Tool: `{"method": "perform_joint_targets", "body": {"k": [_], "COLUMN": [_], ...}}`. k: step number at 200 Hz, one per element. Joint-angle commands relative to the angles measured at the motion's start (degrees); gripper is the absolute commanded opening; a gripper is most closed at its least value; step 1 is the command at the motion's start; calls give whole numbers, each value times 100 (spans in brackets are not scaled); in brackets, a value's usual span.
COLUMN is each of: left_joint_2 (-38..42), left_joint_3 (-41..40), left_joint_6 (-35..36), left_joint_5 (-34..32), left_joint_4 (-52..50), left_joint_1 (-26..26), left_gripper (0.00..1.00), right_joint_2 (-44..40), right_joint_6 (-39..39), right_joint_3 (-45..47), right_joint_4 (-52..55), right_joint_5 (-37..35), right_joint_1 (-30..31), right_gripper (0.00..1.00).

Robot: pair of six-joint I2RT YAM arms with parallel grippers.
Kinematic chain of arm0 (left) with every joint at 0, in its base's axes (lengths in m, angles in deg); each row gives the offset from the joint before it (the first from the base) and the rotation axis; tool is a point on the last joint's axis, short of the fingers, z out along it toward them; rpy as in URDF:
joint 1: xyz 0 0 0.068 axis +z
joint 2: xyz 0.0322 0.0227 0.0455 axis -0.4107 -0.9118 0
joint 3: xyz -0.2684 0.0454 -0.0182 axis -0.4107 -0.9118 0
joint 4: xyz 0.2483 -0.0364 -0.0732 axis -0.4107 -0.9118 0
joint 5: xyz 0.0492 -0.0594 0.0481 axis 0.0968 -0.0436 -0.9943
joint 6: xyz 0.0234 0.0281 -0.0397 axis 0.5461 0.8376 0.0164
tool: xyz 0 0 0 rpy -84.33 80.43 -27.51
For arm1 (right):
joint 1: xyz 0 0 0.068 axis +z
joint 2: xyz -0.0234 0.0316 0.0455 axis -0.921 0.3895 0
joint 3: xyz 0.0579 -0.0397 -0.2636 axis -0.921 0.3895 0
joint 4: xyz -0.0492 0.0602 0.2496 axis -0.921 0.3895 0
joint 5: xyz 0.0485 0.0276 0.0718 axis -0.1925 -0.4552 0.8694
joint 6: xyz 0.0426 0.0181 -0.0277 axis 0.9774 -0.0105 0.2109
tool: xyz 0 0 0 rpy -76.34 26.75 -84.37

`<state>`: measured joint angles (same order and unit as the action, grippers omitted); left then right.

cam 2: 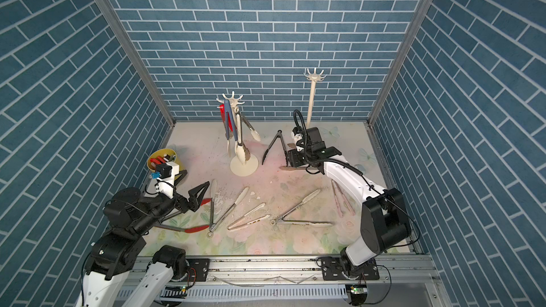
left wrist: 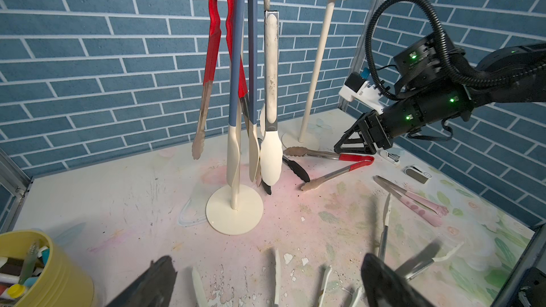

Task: Hang food tongs on kitchen utensil racks
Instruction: Pick up the food tongs from the center of the board.

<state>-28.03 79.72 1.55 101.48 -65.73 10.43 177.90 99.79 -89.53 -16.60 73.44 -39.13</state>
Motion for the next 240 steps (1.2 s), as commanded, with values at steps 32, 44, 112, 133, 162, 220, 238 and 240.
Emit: {"method": "perform_joint_targets", "body": {"k": [32, 44, 112, 133, 162, 220, 238, 240], "left_joint_2": [8, 8, -1, -9, -25, -36, -40, -48], "left_joint_3": [-60, -61, -82, -87, -89, -96, -98, -95], "left_joint_6": [-7, -9, -7, -7, -8, -4, 2, 7], "left_joint_5": [-25, -18, -53, -55, -58, -46, -49, -49], "left_joint_4": [78, 78, 78, 82, 86, 78, 78, 82], "left_joint_1": [-41, -41, -47, -50, -50, -58, -59, -59], "left_gripper": [99, 99, 100, 99, 99, 99, 99, 99], "right_joint_2": [723, 934, 2091, 2335, 2605, 3014, 3114, 3130], "right_joint_6": [250, 227, 72, 40, -32, -68, -60, -60], "right_joint_3": [-629, -809, -1707, -1885, -2089, -2396, -2483, -2495], "right_joint_4": [326, 395, 610, 627, 668, 738, 733, 733], "right_joint_5": [81, 64, 29, 74, 122, 103, 111, 111], "right_joint_1": [-35, -43, -153, -198, -231, -288, -303, -302], "right_gripper": [52, 49, 42, 42, 42, 40, 39, 39]}}
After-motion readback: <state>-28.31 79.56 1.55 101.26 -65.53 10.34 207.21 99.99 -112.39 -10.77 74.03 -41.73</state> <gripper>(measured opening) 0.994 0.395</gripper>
